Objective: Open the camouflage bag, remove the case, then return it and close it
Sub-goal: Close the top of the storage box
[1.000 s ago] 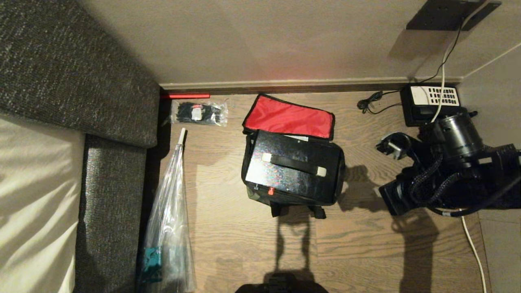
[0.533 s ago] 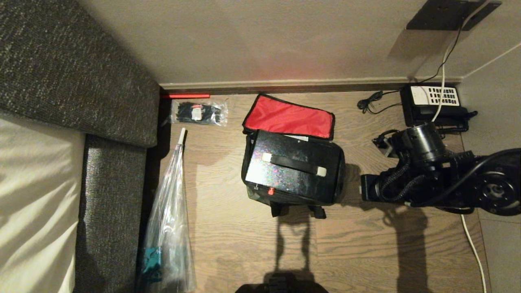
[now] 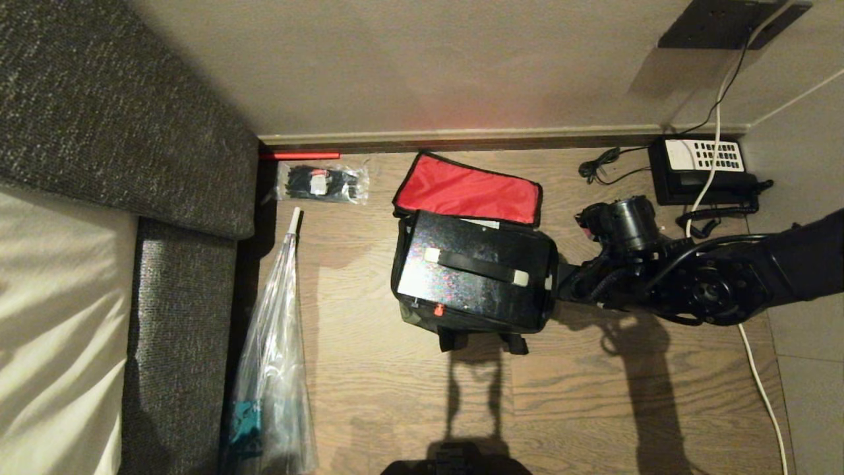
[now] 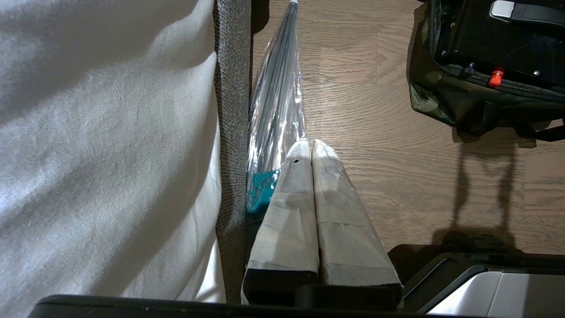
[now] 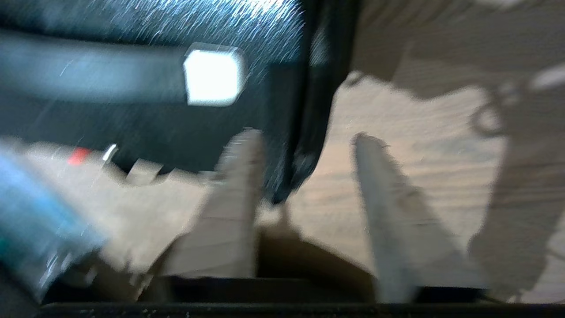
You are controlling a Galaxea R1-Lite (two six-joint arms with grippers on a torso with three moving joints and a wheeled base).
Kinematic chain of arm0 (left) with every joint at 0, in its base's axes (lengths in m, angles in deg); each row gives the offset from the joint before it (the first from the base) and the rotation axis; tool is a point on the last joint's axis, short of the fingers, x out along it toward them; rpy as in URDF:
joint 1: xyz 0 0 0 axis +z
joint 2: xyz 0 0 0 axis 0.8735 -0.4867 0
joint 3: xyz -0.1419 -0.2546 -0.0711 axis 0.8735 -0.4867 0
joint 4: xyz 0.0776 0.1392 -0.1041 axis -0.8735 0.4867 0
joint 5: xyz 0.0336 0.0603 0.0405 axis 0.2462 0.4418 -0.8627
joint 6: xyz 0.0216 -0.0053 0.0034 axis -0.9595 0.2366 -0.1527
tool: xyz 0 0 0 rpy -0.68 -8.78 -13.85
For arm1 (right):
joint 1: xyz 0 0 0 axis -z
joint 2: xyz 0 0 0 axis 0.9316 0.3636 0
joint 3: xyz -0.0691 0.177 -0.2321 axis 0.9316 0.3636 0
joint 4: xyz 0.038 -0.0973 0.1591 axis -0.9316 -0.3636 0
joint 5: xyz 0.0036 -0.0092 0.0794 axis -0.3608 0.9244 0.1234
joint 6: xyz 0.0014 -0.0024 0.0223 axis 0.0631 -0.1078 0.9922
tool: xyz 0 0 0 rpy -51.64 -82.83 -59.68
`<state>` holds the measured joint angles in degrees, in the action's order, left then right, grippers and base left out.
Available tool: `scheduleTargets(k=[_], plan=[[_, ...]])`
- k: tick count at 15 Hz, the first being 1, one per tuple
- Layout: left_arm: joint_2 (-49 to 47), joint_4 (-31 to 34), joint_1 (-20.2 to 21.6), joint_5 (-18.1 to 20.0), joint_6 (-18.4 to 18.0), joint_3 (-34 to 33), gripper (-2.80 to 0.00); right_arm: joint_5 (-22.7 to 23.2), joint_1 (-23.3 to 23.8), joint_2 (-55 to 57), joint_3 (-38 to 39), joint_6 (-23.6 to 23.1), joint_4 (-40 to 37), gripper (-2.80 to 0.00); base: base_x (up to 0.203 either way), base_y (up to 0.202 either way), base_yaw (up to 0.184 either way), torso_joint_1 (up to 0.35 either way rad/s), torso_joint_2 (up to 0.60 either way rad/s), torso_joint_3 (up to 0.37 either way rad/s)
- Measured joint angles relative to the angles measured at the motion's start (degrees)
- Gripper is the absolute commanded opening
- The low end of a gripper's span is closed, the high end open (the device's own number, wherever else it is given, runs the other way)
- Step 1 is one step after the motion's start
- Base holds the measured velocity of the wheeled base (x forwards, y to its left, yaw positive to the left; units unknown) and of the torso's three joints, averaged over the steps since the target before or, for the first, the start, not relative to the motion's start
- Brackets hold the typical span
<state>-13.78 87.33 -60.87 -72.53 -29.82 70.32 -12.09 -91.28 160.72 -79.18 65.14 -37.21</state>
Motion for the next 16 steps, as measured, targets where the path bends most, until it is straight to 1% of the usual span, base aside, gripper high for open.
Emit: scheduleTargets(k=[1,4,8,11,16], plan=[[0.00,0.01,0.00,0.00,-0.01,0.00,-2.80,-0.87,0.25,0.73,-0.44,0.04,0.21,0.00,0.000,0.000,0.000,0.000,0.00,0.000],[0.02,-0.02,0.00,0.02,0.04,0.00,-2.80,-1.59,1.61,1.97,-0.77,0.09,0.81,0.00,0.000,0.000,0.000,0.000,0.00,0.000],[0.05,-0.02,0.00,0.02,-0.01,0.00,-2.80,-1.72,2.77,3.08,-0.26,0.20,1.51,0.00,0.000,0.000,0.000,0.000,0.00,0.000],[0.05,-0.02,0.00,0.02,0.02,0.00,-2.80,-1.58,2.93,4.40,-0.63,3.00,1.71,0.00,0.000,0.000,0.000,0.000,0.00,0.000],[0.05,0.01,0.00,0.05,0.02,0.00,-2.80,-1.67,3.31,5.99,-0.74,3.10,1.63,0.00,0.000,0.000,0.000,0.000,0.00,0.000]])
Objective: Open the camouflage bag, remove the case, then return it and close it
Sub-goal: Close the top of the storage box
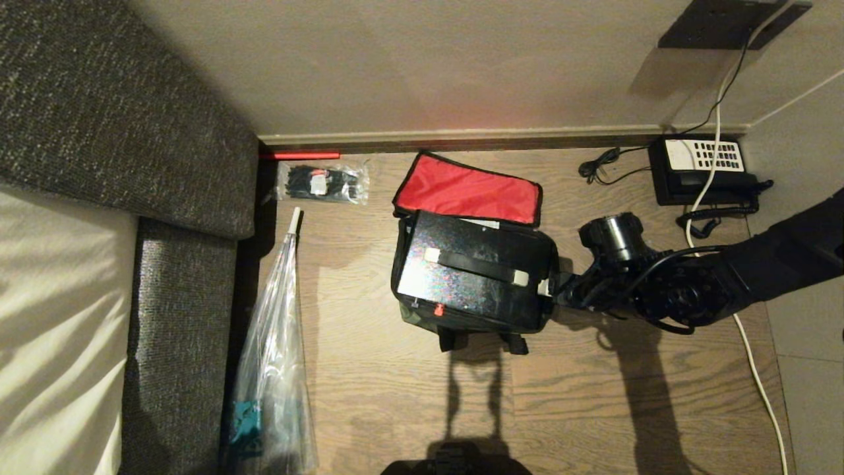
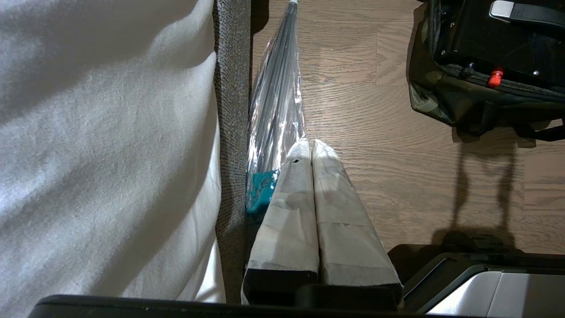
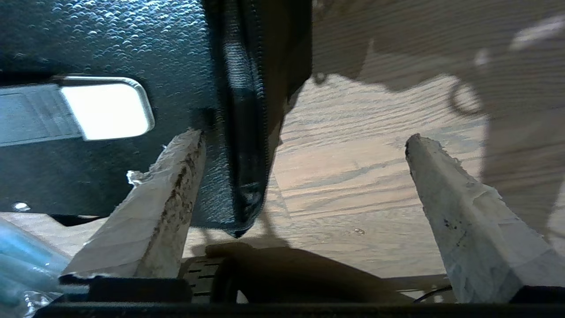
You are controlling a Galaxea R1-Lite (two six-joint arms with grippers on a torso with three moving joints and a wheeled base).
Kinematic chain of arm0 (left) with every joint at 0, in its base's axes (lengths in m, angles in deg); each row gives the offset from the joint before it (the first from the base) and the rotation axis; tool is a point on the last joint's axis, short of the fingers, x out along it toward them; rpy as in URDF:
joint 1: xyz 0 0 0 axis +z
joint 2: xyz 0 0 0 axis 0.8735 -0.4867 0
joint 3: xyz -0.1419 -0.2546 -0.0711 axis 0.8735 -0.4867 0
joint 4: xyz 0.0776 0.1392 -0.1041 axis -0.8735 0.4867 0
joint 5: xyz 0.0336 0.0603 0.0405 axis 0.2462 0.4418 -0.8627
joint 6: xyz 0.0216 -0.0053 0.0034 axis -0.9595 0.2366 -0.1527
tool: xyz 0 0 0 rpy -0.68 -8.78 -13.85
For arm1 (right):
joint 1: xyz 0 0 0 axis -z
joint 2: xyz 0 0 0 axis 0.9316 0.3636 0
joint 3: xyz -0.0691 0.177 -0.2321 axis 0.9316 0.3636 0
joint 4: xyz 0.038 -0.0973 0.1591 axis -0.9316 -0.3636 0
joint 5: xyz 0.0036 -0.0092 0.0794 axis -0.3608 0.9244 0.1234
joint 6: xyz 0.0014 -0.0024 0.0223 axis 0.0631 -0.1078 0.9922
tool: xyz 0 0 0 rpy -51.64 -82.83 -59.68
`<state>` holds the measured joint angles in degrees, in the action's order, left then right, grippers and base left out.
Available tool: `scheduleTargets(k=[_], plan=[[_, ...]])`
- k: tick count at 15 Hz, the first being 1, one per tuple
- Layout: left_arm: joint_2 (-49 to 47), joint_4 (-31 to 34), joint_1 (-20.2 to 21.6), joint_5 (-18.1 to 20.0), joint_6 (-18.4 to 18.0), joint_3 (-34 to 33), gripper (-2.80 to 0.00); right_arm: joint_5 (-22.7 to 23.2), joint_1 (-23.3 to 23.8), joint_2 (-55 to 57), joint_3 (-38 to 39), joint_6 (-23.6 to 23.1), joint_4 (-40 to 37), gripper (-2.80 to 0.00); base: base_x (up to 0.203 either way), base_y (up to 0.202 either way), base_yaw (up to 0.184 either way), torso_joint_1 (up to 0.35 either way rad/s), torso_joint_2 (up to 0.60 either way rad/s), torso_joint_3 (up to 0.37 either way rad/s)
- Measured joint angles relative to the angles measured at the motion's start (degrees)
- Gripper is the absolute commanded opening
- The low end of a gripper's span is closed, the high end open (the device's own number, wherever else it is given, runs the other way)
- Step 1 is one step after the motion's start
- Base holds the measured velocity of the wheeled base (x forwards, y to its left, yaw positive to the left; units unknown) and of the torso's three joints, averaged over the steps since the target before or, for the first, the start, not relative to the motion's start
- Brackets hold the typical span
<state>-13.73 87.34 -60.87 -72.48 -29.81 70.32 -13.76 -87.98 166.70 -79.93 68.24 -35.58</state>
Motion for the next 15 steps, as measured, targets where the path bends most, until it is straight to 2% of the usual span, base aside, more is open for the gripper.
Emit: scheduleTargets(k=[15], plan=[[0.00,0.00,0.00,-0.01,0.00,0.00,-2.80,-3.34,1.42,3.46,-1.17,-0.62,0.76,0.00,0.000,0.000,0.000,0.000,0.00,0.000]])
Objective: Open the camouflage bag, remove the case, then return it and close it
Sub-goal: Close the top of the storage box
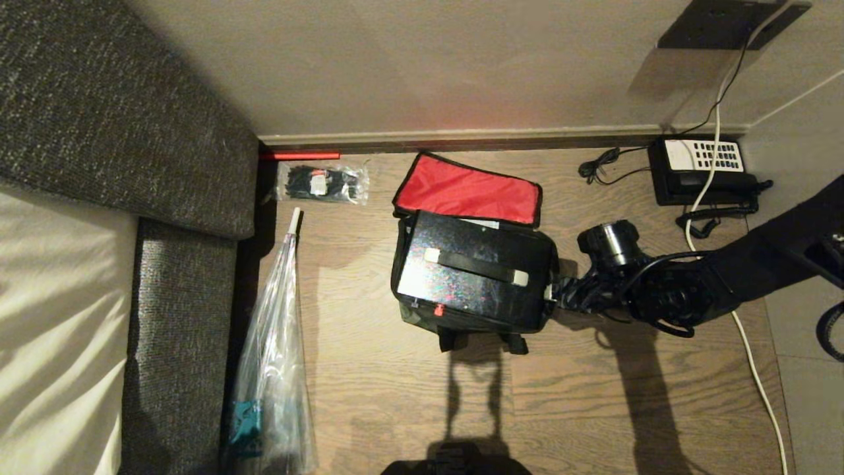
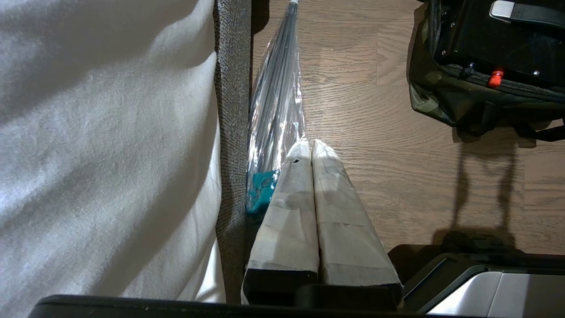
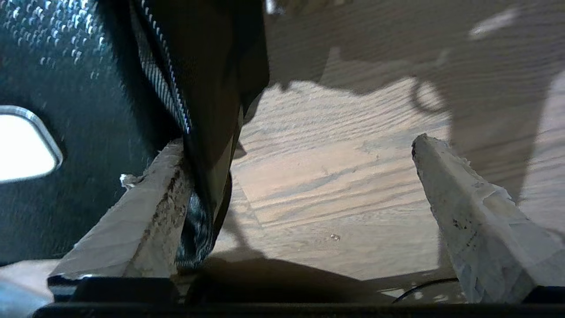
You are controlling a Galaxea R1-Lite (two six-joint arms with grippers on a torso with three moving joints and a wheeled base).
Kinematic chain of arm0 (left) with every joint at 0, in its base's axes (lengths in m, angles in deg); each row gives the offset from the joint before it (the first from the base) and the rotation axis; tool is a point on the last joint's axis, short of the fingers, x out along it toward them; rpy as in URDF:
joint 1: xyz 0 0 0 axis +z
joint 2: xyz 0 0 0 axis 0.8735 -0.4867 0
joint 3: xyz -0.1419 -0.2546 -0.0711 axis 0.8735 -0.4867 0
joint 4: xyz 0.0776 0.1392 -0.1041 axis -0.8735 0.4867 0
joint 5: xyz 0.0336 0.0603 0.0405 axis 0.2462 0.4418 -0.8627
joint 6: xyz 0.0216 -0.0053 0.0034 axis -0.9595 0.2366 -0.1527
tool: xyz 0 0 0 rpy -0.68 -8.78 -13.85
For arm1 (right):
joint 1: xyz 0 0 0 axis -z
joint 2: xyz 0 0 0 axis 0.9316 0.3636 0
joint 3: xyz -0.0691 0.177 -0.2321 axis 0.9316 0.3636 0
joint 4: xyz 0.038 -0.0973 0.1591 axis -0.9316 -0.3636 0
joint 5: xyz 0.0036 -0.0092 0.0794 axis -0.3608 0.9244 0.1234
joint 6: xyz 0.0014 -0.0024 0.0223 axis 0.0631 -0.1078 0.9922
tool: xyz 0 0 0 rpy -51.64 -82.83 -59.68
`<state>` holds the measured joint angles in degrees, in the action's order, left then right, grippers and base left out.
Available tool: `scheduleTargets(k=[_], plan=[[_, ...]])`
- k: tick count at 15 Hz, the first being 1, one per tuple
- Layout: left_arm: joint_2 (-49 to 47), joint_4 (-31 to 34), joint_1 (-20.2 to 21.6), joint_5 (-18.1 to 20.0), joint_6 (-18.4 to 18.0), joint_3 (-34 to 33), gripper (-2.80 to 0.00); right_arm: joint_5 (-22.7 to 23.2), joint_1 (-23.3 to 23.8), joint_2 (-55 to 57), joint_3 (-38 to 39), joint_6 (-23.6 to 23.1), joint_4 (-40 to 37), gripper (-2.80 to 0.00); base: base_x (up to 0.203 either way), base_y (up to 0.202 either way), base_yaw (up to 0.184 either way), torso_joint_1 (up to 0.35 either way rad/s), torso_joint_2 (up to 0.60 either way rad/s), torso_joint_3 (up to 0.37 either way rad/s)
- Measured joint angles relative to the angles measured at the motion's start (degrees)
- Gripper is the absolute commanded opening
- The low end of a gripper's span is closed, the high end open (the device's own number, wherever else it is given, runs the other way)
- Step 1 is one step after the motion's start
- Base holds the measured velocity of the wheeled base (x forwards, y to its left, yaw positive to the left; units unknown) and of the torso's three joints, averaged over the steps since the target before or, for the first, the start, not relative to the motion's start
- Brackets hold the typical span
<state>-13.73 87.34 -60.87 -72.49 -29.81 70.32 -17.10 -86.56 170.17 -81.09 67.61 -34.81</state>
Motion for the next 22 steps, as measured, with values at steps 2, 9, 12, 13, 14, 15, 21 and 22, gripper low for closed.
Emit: scheduleTargets(k=[2,9,12,13,14,15,21,22], plan=[[0.00,0.00,0.00,0.00,0.00,0.00,-2.80,-0.03,0.00,0.76,-0.53,-0.02,1.53,0.00,0.000,0.000,0.000,0.000,0.00,0.000],[0.00,0.00,0.00,-0.01,0.02,0.00,-2.80,-0.17,-0.17,3.01,-2.17,0.09,2.31,0.00,0.000,0.000,0.000,0.000,0.00,0.000],[0.00,0.00,0.00,-0.01,-0.02,0.00,-2.80,0.09,-0.40,3.83,-2.95,0.06,2.41,-2.80,0.000,0.000,0.000,0.000,0.00,0.000],[0.00,0.02,0.00,-0.04,0.00,0.00,-2.80,0.17,-0.46,4.12,-3.42,-0.10,2.40,-2.80,0.000,0.000,0.000,0.000,0.00,0.000],[0.00,0.01,0.00,-0.01,0.00,0.00,-2.80,0.17,-0.55,4.41,-3.80,-0.60,2.40,-2.80,0.000,0.000,0.000,0.000,0.00,0.000],[0.00,-0.02,0.00,-0.01,0.00,0.00,-2.80,0.08,-0.58,4.60,-4.01,-1.06,2.37,-2.80,0.000,0.000,0.000,0.000,0.00,0.000],[0.00,0.02,0.00,-0.04,-0.02,0.00,-2.80,-1.27,-1.10,4.56,-4.11,-1.27,2.40,-2.80,0.000,0.000,0.000,0.000,0.00,0.000],[0.00,0.00,-0.02,-0.01,0.00,0.00,-2.80,-1.40,-1.10,4.27,-4.10,-1.38,2.37,-2.80,0.000,0.000,0.000,0.000,0.00,0.000]])
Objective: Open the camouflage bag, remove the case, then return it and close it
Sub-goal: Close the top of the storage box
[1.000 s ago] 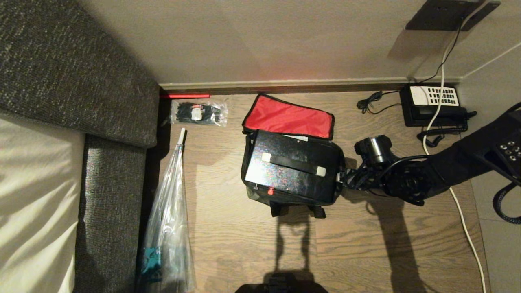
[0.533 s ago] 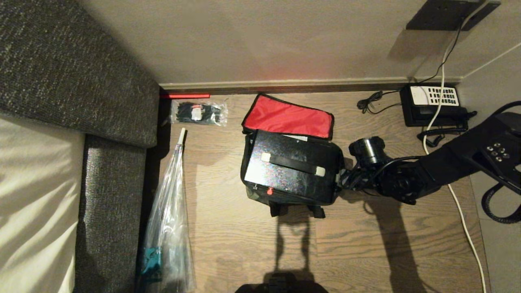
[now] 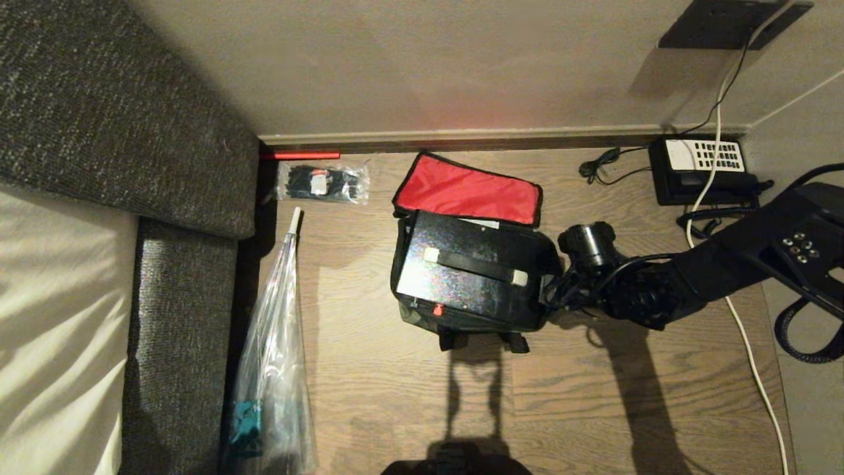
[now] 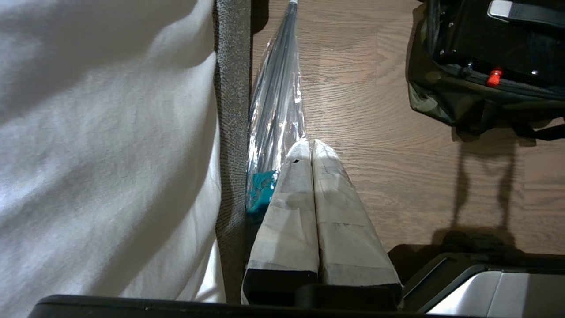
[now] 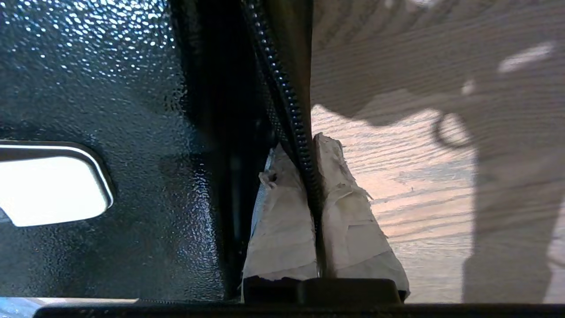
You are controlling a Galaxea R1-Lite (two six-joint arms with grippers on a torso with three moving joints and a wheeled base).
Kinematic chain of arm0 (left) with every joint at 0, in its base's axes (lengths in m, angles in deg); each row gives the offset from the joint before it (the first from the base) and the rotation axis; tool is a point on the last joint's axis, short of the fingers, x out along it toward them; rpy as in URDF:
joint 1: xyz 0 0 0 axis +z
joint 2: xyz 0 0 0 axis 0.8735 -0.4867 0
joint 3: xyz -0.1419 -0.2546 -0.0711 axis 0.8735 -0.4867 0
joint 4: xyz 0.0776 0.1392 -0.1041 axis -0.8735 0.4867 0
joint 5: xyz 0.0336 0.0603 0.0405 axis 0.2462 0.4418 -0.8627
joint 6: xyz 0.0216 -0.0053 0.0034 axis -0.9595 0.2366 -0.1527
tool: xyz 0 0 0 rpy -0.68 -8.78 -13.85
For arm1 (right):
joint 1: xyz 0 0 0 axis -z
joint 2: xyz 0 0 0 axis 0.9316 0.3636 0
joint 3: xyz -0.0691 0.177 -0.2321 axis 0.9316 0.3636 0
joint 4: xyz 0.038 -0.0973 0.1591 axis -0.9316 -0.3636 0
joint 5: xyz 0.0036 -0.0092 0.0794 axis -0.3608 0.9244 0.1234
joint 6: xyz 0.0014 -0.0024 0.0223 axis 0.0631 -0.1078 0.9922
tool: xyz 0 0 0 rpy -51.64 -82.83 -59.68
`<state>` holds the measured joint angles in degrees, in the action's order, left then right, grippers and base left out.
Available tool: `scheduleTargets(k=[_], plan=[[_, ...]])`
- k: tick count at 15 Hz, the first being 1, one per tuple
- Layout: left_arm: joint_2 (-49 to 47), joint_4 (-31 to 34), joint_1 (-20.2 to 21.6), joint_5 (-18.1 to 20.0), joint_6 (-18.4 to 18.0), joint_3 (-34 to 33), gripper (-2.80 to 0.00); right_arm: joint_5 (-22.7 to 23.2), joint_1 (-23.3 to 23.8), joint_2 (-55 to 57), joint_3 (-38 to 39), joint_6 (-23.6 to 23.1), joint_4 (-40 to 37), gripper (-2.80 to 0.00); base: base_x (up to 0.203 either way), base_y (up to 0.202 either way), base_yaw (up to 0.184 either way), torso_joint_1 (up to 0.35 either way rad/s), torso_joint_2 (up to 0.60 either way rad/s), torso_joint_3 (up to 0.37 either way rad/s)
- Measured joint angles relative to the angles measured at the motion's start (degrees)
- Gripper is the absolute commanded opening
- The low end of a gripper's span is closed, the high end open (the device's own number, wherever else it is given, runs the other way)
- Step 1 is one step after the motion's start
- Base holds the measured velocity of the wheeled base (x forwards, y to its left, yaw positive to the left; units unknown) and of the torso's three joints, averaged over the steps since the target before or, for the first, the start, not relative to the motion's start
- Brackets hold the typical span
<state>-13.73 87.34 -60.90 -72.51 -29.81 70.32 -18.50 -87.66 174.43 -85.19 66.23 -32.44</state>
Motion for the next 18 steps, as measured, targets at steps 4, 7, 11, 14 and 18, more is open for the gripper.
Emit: scheduleTargets(k=[4,7,11,14,18], plan=[[0.00,0.01,0.02,0.00,-0.01,0.00,-2.80,-0.17,-0.06,-3.60,1.13,-2.63,-0.12,-2.80,0.000,0.000,0.000,0.000,0.00,0.000],[0.00,0.02,0.02,0.00,0.00,0.00,-2.80,-0.31,-0.79,-7.76,3.80,-4.20,-0.33,-2.80,0.000,0.000,0.000,0.000,0.00,0.000],[0.00,0.00,0.02,0.00,0.02,0.00,-2.80,-0.02,-2.08,-12.42,5.56,-5.06,-0.44,-2.80,0.000,0.000,0.000,0.000,0.00,0.000],[0.00,0.00,0.02,0.00,0.00,0.00,-2.80,0.37,-2.24,-13.09,7.16,-6.19,-0.97,-2.80,0.000,0.000,0.000,0.000,0.00,0.000],[0.00,0.00,0.02,0.00,0.02,0.00,-2.80,0.27,-2.13,-10.73,5.96,-6.75,-0.33,-2.80,0.000,0.000,0.000,0.000,0.00,0.000]])
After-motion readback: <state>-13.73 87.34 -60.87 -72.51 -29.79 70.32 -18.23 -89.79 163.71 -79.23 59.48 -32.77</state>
